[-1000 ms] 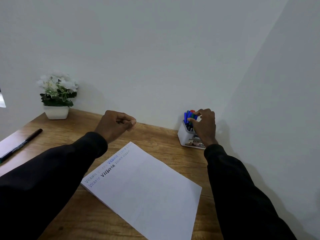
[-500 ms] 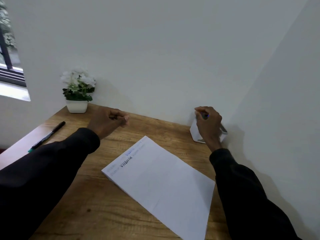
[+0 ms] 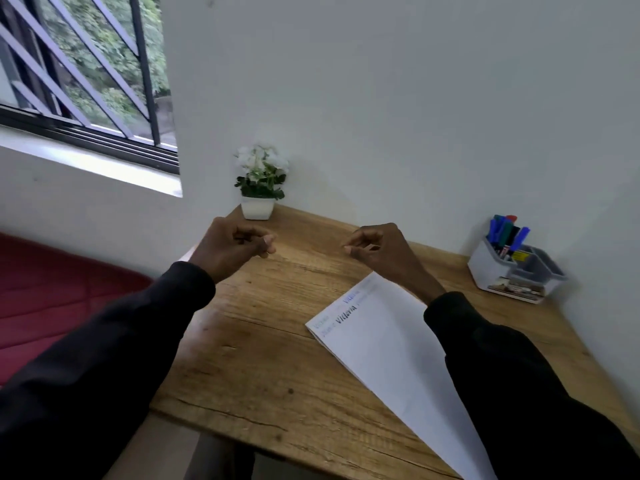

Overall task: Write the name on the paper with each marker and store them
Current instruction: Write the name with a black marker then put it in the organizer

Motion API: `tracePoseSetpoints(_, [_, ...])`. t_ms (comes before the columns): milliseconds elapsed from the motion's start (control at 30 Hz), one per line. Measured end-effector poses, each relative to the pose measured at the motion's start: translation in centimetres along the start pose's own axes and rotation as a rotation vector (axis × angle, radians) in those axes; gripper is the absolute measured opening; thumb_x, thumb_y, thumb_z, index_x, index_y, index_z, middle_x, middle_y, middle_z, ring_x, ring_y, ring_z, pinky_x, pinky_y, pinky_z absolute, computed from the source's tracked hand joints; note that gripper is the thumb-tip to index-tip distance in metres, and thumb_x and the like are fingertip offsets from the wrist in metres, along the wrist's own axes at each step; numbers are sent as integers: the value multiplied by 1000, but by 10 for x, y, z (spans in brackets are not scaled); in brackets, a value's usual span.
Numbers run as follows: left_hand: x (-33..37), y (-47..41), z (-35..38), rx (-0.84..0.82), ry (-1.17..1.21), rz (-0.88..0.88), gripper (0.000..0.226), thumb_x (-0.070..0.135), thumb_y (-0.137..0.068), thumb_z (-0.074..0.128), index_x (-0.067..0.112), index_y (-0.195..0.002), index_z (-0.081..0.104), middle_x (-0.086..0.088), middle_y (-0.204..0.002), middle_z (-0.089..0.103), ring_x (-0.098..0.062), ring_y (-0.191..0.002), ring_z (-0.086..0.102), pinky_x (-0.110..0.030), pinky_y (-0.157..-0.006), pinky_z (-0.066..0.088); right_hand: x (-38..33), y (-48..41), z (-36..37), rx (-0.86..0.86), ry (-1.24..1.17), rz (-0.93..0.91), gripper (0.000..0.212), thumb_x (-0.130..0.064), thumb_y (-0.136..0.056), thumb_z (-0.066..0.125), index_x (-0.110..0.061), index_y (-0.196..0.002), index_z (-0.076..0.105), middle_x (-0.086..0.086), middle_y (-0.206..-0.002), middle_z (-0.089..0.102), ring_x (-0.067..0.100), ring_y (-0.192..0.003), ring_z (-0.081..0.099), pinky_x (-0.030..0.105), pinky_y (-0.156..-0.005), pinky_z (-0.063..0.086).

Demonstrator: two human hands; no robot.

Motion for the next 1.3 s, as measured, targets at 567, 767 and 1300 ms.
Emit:
tracePoseSetpoints(567, [-55,28,-84,248,-50,-158,14,12,-87,71,6,-98,75,-6,-78,76,-19,-72,72,-27,-73,56,-76,-60,167,-349,336,-301,39,1,-96,65,-11,-133,66,7,-125,67,17,-108,62,31,-92,53])
tracePoseSetpoints(767, [-57,28,-85,243,-51,-157,15,13,-87,71,5,-99,75,-4,-77,76,-17,-72,72,-23,-70,54,-82,-59,185,-439,425,-299,49,-1,-103,47,-20,-148,54,9,-128,49,15,-116,40,27,-88,40])
tracePoseSetpoints(1300, [-37,10,-20,54,-20,-131,19,12,-85,73,9,-103,74,-5,-88,75,-18,-82,71,-30,-81,59,-26,-17,92,-167,369,-72,11,-11,-89,77,-19,-91,70,-5,-87,68,11,-80,62,34,-72,57])
Point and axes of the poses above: each hand's wrist, its own y-axis away from the middle knuckle, its own z-axis out of the palm, x = y × z, the point moved 4 cm from there along -y, towards the middle knuckle
